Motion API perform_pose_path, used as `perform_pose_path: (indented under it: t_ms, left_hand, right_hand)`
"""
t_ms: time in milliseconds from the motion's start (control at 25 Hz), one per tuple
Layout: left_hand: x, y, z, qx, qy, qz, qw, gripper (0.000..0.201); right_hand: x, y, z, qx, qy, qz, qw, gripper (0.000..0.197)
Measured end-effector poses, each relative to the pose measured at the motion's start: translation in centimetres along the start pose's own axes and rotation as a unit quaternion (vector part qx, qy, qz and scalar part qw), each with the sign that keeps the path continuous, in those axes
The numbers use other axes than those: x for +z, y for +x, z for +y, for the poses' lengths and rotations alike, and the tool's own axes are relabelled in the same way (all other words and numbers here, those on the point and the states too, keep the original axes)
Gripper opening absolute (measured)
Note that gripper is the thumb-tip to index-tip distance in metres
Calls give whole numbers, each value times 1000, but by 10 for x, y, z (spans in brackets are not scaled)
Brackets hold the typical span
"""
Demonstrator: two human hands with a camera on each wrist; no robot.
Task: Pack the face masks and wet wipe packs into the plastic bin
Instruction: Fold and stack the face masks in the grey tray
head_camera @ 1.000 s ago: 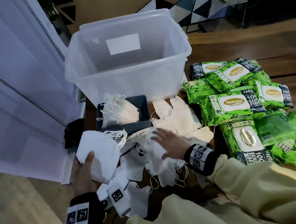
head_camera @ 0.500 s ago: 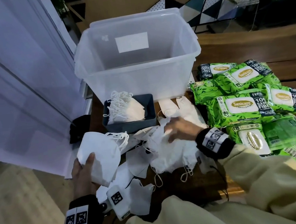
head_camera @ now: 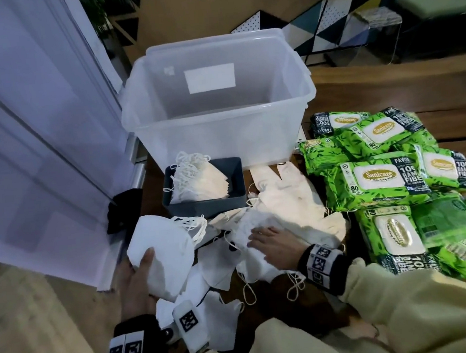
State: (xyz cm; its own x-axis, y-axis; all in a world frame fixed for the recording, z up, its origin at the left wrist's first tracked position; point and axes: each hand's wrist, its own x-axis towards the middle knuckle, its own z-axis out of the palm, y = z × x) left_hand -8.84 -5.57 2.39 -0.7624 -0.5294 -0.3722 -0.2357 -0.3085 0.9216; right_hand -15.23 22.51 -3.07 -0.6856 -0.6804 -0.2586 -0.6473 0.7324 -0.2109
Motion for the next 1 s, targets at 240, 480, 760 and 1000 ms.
perform_pose_path:
  t_ms: [240, 480, 760, 1000]
  left_hand:
    - [2, 1, 1, -4, 6, -10, 1000, 36]
    - [-5, -4, -1, -8, 10, -8, 1000, 35]
    - [-4, -7, 4, -10, 2, -7, 1000, 33]
    - [-9, -9, 19, 7, 3, 1, 1000, 33]
  right_hand:
    - [-2, 40, 15, 158, -11, -48, 986, 84]
    - [-22, 43, 55, 149, -64, -164, 973, 131]
    - [-37, 55, 53, 159, -76, -147, 973, 95]
    - [-86, 38, 62, 136, 73, -60, 986, 30]
